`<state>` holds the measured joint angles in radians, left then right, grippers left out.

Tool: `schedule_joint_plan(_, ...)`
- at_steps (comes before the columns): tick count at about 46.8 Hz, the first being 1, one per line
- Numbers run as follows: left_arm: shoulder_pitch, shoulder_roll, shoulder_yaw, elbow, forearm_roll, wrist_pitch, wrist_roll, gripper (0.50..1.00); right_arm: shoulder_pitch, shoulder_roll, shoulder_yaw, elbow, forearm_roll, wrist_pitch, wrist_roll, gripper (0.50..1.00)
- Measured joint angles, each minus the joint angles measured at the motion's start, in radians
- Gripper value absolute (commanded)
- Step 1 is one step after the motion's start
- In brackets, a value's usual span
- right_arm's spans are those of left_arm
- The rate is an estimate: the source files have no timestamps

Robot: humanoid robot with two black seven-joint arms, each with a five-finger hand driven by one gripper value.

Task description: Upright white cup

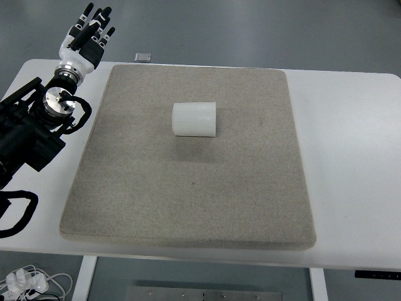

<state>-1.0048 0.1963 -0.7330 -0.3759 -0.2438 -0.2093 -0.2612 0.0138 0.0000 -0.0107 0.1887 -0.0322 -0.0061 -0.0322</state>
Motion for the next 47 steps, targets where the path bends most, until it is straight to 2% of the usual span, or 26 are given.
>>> schedule_joint_plan(30,0.001,0.01,0.013,0.007,0.002,-0.001,0.001,1.0,0.0,0.0,0.0,0.0,0.0,0.0,0.0,0.952)
schedule_joint_plan(35,-0.031,0.014,0.03,0.011,0.006,-0.001,-0.001,1.0,0.0,0.0,0.0,0.0,0.0,0.0,0.0,0.952)
schedule_joint_plan(40,-0.057,0.015,0.083,0.003,0.013,-0.001,0.005,1.0,0.0,0.0,0.0,0.0,0.0,0.0,0.0,0.952)
schedule_joint_plan(47,-0.109,0.025,0.248,-0.014,0.035,-0.003,0.011,1.0,0.0,0.0,0.0,0.0,0.0,0.0,0.0,0.952)
